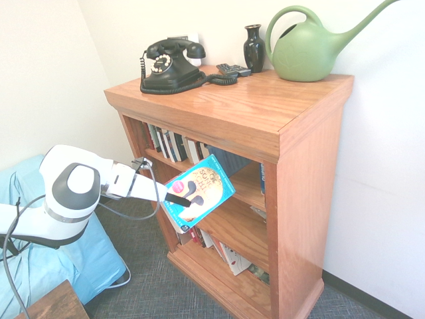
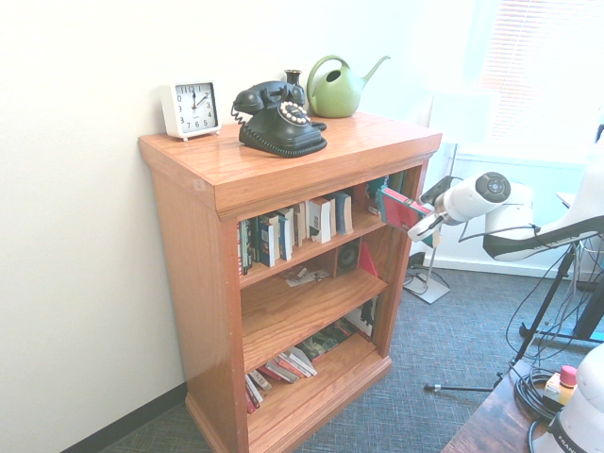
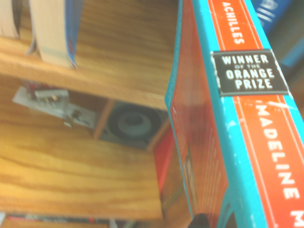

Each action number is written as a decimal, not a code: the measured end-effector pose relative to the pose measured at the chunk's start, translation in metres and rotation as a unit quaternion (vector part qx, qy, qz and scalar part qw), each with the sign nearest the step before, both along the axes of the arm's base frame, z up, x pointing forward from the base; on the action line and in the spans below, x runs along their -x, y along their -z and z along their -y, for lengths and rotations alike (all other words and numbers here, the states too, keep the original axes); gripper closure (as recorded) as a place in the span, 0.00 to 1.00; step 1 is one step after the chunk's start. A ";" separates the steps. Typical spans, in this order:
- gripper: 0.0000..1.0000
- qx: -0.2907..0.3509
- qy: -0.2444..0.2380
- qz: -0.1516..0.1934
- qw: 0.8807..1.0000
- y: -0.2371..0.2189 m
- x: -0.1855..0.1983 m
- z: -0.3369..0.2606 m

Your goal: Organize the shelf

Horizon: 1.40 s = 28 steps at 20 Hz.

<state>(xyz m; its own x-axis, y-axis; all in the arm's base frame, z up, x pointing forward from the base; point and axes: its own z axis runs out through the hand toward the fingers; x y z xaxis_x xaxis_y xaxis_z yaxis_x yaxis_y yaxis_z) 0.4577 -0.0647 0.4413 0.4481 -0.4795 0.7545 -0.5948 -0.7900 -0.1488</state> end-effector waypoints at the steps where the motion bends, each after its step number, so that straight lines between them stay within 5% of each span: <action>1: 1.00 0.000 -0.003 0.002 1.000 0.002 -0.007 -0.001; 28: 1.00 -0.076 -0.028 0.045 0.996 0.036 -0.111 -0.031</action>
